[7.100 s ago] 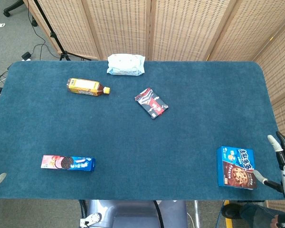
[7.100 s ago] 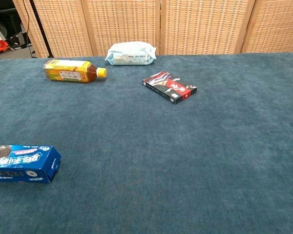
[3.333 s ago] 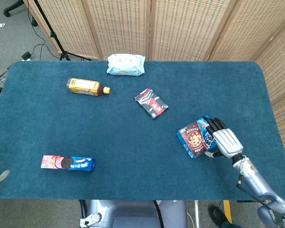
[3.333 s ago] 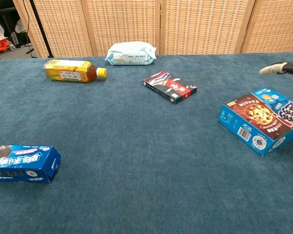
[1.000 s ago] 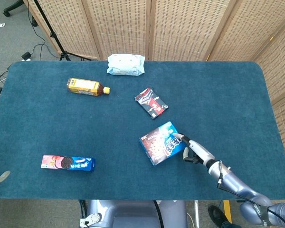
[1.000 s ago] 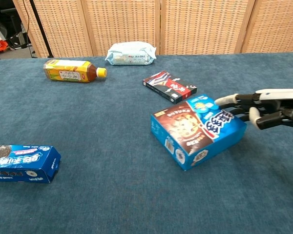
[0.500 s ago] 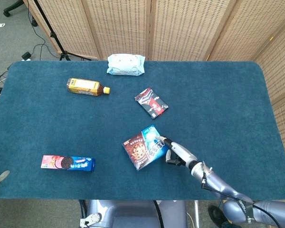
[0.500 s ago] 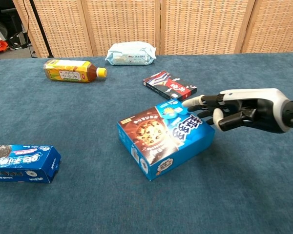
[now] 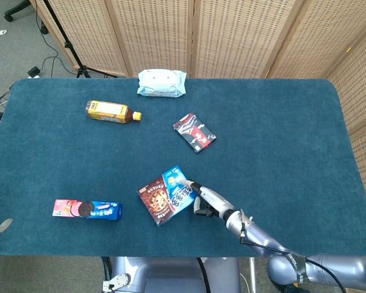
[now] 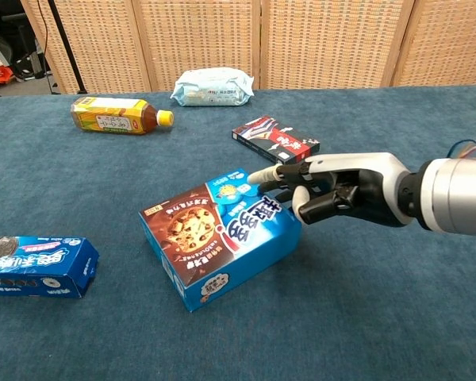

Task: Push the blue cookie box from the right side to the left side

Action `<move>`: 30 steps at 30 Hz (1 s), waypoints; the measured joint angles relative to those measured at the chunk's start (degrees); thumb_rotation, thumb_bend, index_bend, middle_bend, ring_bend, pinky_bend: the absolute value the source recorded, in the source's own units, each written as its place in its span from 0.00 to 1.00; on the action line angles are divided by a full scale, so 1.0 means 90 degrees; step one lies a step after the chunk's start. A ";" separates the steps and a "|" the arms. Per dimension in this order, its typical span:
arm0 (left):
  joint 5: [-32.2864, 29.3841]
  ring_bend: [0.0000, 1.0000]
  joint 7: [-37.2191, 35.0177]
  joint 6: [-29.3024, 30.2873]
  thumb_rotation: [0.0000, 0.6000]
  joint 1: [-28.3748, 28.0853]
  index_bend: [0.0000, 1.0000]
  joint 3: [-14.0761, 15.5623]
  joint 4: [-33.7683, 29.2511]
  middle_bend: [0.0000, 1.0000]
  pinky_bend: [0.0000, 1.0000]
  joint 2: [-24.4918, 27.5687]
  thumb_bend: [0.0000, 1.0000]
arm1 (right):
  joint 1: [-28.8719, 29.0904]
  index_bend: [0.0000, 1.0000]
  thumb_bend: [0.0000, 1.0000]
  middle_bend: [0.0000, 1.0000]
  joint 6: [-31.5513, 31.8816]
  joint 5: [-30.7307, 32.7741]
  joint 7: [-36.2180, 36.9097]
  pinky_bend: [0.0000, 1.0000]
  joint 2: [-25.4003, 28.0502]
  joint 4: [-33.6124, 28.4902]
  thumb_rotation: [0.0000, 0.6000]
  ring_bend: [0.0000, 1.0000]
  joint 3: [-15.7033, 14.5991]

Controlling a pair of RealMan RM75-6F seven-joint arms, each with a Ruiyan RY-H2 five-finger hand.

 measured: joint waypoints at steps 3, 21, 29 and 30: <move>-0.0030 0.00 -0.0028 -0.0008 1.00 -0.0007 0.00 -0.0015 0.0021 0.00 0.00 -0.0002 0.00 | 0.0062 0.00 1.00 0.00 0.0083 0.0129 -0.0140 0.00 -0.0025 -0.0080 1.00 0.00 0.0113; 0.0531 0.00 -0.0014 0.0031 1.00 -0.0299 0.00 -0.0116 0.0356 0.00 0.00 -0.0105 0.00 | -0.0943 0.00 0.00 0.00 0.2379 -0.2345 -0.1267 0.00 0.0991 -0.0372 1.00 0.00 -0.0099; 0.1093 0.00 0.0058 -0.0169 1.00 -0.0807 0.00 -0.0251 0.0554 0.00 0.00 -0.0063 0.00 | -0.2198 0.00 0.00 0.00 0.4658 -0.3986 -0.1540 0.00 0.1375 0.0552 1.00 0.00 -0.0569; 0.1197 0.00 0.0149 -0.0197 1.00 -0.0879 0.00 -0.0268 0.0534 0.00 0.00 -0.0046 0.00 | -0.2351 0.00 0.00 0.00 0.4916 -0.4052 -0.1536 0.00 0.1394 0.0745 1.00 0.00 -0.0597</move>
